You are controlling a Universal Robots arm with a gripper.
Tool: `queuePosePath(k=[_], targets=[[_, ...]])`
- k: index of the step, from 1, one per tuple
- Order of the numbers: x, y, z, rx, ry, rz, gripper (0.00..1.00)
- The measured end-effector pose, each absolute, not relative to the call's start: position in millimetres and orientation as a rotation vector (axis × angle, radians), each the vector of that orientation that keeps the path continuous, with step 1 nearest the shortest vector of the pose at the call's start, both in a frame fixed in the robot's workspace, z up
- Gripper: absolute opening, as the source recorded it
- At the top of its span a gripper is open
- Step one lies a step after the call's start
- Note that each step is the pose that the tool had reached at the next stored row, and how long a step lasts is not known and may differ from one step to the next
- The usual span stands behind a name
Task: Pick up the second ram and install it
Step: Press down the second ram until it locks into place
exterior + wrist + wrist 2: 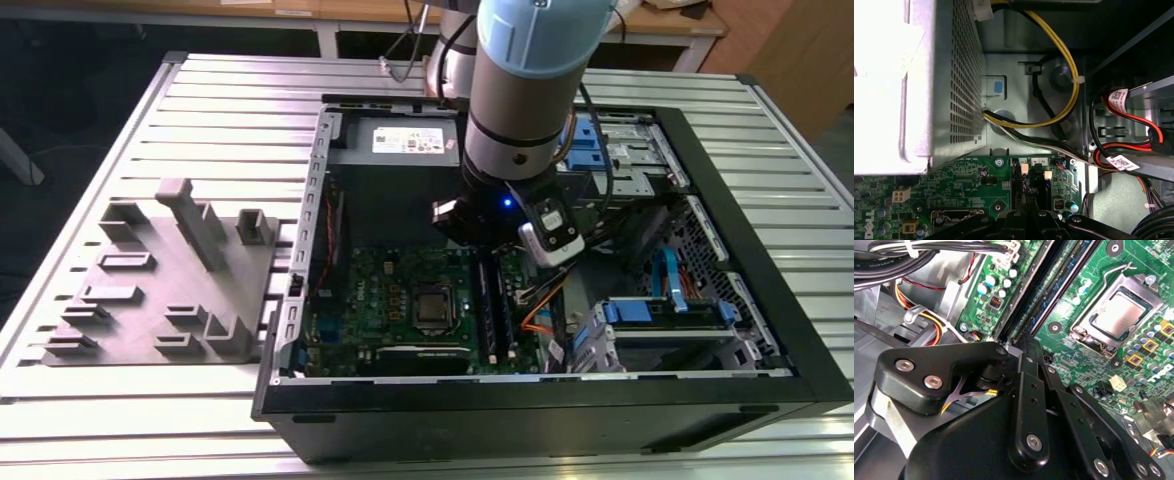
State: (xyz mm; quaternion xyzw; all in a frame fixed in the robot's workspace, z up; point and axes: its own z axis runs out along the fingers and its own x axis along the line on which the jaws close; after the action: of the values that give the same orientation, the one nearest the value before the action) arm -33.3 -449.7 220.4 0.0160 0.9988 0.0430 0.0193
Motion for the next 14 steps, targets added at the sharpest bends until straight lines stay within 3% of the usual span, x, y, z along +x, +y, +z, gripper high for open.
queuePosePath(k=[14], targets=[[-33.3,-449.7,218.5,0.050,3.100,0.134,0.07]])
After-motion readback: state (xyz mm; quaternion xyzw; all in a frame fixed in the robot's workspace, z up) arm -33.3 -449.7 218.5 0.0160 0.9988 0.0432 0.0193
